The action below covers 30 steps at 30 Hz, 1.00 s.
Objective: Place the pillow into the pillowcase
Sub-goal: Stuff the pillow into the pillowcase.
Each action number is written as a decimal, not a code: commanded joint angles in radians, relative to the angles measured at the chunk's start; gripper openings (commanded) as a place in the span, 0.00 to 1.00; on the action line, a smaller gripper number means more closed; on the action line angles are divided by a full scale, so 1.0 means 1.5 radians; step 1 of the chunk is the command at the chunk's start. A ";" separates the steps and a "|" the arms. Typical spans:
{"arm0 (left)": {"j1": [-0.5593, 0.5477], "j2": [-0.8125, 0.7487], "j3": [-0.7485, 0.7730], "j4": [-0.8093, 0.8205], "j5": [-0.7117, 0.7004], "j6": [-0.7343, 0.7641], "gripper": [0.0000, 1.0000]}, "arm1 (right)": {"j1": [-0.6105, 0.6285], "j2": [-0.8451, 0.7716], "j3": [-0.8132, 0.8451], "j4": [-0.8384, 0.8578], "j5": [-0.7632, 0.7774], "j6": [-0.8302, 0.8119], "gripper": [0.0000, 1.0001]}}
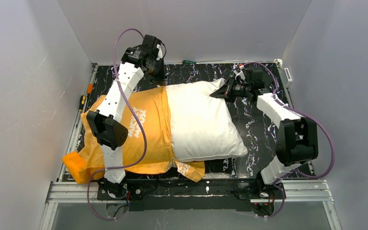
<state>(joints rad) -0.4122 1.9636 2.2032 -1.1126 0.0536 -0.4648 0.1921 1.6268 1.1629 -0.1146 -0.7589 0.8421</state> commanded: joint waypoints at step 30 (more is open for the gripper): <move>-0.196 -0.171 0.034 0.185 0.089 -0.147 0.30 | 0.221 0.039 0.002 0.318 -0.067 0.160 0.01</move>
<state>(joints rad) -0.7898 1.8839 2.3085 -0.6231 0.3904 -0.8471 0.5262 1.7622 1.1606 0.3740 -0.8371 1.1221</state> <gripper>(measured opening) 0.138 0.055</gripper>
